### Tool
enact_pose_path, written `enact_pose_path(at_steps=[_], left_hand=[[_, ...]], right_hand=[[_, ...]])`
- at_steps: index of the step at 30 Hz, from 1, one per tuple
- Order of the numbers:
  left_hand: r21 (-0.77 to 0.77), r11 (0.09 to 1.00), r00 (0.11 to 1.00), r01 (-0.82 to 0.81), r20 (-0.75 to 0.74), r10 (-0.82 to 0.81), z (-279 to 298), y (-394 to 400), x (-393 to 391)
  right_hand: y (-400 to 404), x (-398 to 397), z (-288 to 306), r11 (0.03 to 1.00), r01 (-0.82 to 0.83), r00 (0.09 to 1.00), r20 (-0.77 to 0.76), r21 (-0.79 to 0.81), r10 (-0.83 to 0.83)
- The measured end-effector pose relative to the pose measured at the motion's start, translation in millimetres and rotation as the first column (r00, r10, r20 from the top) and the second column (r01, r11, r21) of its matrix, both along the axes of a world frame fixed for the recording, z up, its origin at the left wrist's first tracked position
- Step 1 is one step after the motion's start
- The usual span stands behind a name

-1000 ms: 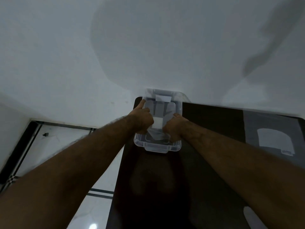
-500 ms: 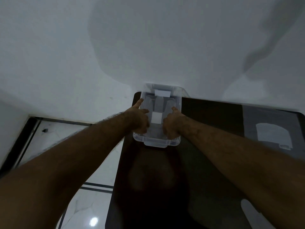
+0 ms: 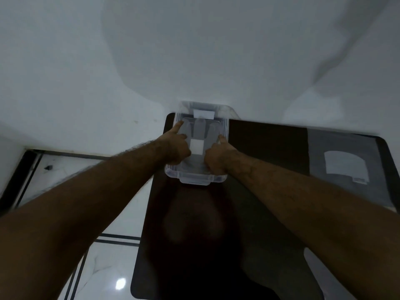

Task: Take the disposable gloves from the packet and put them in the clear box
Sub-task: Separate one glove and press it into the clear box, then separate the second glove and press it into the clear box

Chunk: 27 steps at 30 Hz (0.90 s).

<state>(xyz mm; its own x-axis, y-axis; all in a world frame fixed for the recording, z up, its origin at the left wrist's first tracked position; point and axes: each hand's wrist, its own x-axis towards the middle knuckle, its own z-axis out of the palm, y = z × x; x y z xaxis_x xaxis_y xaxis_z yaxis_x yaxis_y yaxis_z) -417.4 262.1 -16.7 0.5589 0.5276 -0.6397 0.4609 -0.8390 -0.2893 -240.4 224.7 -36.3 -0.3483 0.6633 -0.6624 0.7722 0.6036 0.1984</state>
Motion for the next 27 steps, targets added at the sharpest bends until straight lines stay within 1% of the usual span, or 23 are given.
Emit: enact_pose_path(at_steps=[2, 4, 8, 10, 13, 14, 16, 18, 20, 22, 24, 27], left_hand=[[-0.015, 1.0, 0.999, -0.016, -0.033, 0.016, 1.0, -1.1, 1.8], [-0.021, 0.999, 0.999, -0.026, -0.03, 0.025, 0.9, -1.7, 2.0], [0.007, 1.0, 1.0, -0.023, 0.019, 0.023, 4.5, -5.4, 1.9], [0.05, 0.998, 0.996, -0.047, 0.082, 0.042, 10.8, -9.3, 3.3], [0.086, 0.986, 0.967, -0.142, 0.224, 0.12, 24.2, -24.7, 3.9], [0.095, 0.979, 0.944, -0.18, 0.296, 0.145, 27.5, -34.2, 3.2], [0.081, 0.958, 0.864, -0.273, 0.458, 0.208, 33.2, -59.8, 2.7], [-0.002, 0.936, 0.77, -0.352, 0.567, 0.292, 37.6, -91.6, 7.2], [-0.115, 0.916, 0.687, -0.383, 0.628, 0.366, 39.9, -125.2, 16.8], [-0.223, 0.9, 0.607, -0.375, 0.675, 0.42, 37.8, -157.5, 31.1], [-0.287, 0.888, 0.541, -0.36, 0.711, 0.449, 29.3, -191.4, 49.7], [-0.313, 0.89, 0.517, -0.331, 0.729, 0.449, 12.6, -243.6, 89.2]], right_hand=[[-1.8, 0.5, 0.7, 1.0, 0.011, 0.999, 0.039, -0.024, -0.01], [-3.3, 0.1, 1.3, 0.999, 0.019, 0.998, 0.055, -0.032, -0.018], [-7.9, 1.4, 13.1, 0.999, -0.021, 1.0, 0.001, 0.045, 0.021], [-11.0, 5.0, 24.2, 0.994, -0.006, 0.996, -0.085, 0.105, 0.015], [-30.4, 18.9, 39.4, 0.979, 0.064, 0.945, -0.326, 0.195, 0.003], [-42.7, 26.9, 41.6, 0.966, 0.092, 0.912, -0.41, 0.241, 0.015], [-73.4, 46.9, 42.4, 0.927, 0.177, 0.831, -0.555, 0.332, 0.04], [-110.4, 68.4, 43.3, 0.903, 0.249, 0.776, -0.63, 0.349, 0.03], [-149.5, 91.2, 41.6, 0.907, 0.294, 0.751, -0.66, 0.302, -0.024], [-189.1, 116.9, 35.0, 0.909, 0.31, 0.737, -0.675, 0.28, -0.043], [-229.1, 145.3, 24.7, 0.918, 0.304, 0.738, -0.672, 0.254, -0.059], [-284.3, 189.1, 5.8, 0.932, 0.32, 0.736, -0.664, 0.17, -0.132]])
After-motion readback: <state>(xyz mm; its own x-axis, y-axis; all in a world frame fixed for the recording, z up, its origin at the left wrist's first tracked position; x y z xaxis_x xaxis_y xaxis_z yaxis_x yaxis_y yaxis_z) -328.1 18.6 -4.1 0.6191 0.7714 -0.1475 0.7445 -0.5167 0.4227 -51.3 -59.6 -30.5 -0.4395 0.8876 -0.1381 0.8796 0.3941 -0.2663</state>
